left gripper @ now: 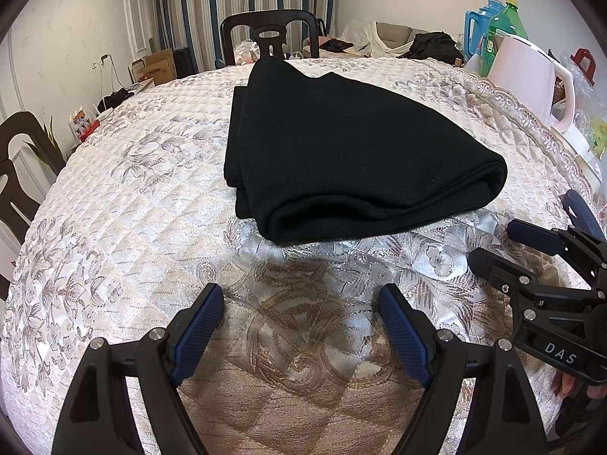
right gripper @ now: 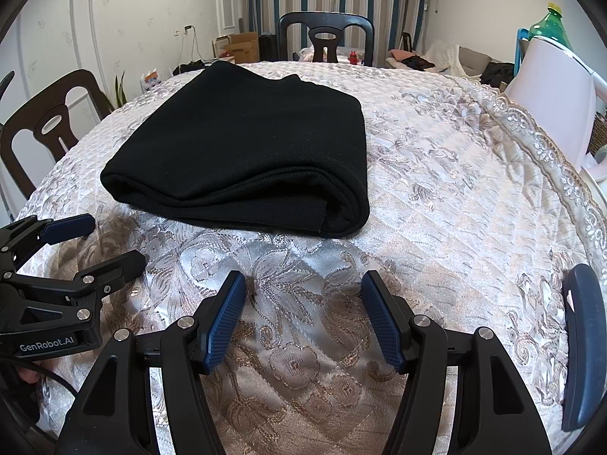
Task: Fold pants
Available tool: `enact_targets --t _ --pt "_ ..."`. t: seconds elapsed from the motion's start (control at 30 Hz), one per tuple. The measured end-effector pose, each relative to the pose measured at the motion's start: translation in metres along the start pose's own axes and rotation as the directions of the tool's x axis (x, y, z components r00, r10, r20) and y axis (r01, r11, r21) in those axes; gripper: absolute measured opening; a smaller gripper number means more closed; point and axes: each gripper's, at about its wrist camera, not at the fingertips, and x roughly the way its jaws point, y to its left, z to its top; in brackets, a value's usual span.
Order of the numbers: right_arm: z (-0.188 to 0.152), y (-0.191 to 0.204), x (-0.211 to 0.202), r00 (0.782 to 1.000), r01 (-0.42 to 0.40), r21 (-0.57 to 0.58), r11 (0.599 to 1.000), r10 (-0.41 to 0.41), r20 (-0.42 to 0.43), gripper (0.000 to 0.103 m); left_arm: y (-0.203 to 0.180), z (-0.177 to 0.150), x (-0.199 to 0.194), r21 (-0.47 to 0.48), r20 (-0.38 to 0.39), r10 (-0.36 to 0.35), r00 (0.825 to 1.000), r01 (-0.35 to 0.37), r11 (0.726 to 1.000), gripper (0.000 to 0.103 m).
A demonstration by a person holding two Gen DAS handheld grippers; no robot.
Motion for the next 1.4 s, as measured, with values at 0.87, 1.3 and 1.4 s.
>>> enact_targets --t 0.87,1.3,1.4 --pt "-0.0003 0.0005 0.0 1.0 0.0 0.0 1.0 0.0 0.0 0.064 0.0002 -0.0001 0.0002 -0.001 0.0 0.0 1.0 0.0 1.0 0.086" --pt "-0.0005 0.0006 0.0 1.0 0.0 0.0 1.0 0.0 0.001 0.064 0.0001 0.0 0.0004 -0.001 0.0 -0.001 1.0 0.001 1.0 0.086" --pt "-0.0006 0.0006 0.0 1.0 0.0 0.0 1.0 0.0 0.001 0.064 0.0001 0.0 0.0002 -0.001 0.0 -0.001 1.0 0.001 1.0 0.086"
